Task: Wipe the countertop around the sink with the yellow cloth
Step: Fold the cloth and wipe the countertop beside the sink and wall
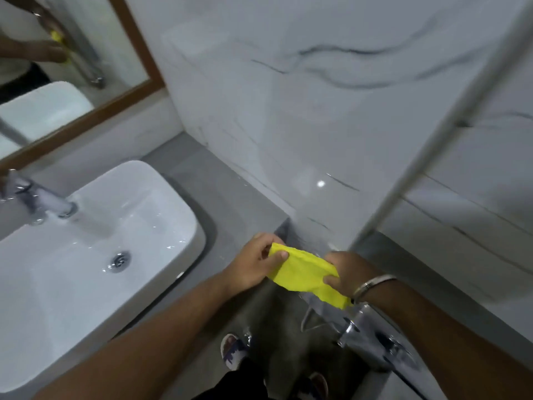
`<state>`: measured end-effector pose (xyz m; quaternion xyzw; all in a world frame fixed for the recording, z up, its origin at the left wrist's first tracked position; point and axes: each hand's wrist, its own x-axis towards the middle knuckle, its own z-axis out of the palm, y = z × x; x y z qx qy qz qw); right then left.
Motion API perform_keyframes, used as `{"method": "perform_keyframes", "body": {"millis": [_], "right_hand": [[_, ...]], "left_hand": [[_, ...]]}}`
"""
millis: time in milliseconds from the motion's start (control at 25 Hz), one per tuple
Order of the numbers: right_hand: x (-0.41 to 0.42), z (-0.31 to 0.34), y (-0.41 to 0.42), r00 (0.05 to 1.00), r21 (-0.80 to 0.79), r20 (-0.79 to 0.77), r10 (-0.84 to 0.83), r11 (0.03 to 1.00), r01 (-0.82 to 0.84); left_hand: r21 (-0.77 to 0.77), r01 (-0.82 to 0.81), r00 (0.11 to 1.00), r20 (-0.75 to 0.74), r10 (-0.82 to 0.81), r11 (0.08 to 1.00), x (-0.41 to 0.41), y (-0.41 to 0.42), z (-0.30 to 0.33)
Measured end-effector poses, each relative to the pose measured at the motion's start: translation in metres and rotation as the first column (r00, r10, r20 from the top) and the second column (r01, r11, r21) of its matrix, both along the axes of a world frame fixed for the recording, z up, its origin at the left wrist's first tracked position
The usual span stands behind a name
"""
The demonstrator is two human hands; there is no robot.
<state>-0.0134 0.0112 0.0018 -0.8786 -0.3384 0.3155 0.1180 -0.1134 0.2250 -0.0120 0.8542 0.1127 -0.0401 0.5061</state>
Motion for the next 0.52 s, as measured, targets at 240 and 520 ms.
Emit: {"method": "perform_keyframes", "body": {"millis": [240,520], "right_hand": [[0.026,0.024,0.156,0.998,0.228,-0.009,-0.068,0.971,0.068],[0.060,0.001,0.285,0.991,0.201,0.090,-0.101,0.976,0.081]], "left_hand": [[-0.033,-0.226,0.970,0.083,0.228,0.974,0.008,0.144,0.030],[0.029,-0.221,0.972,0.090,0.218,0.975,0.060,0.268,-0.006]]}}
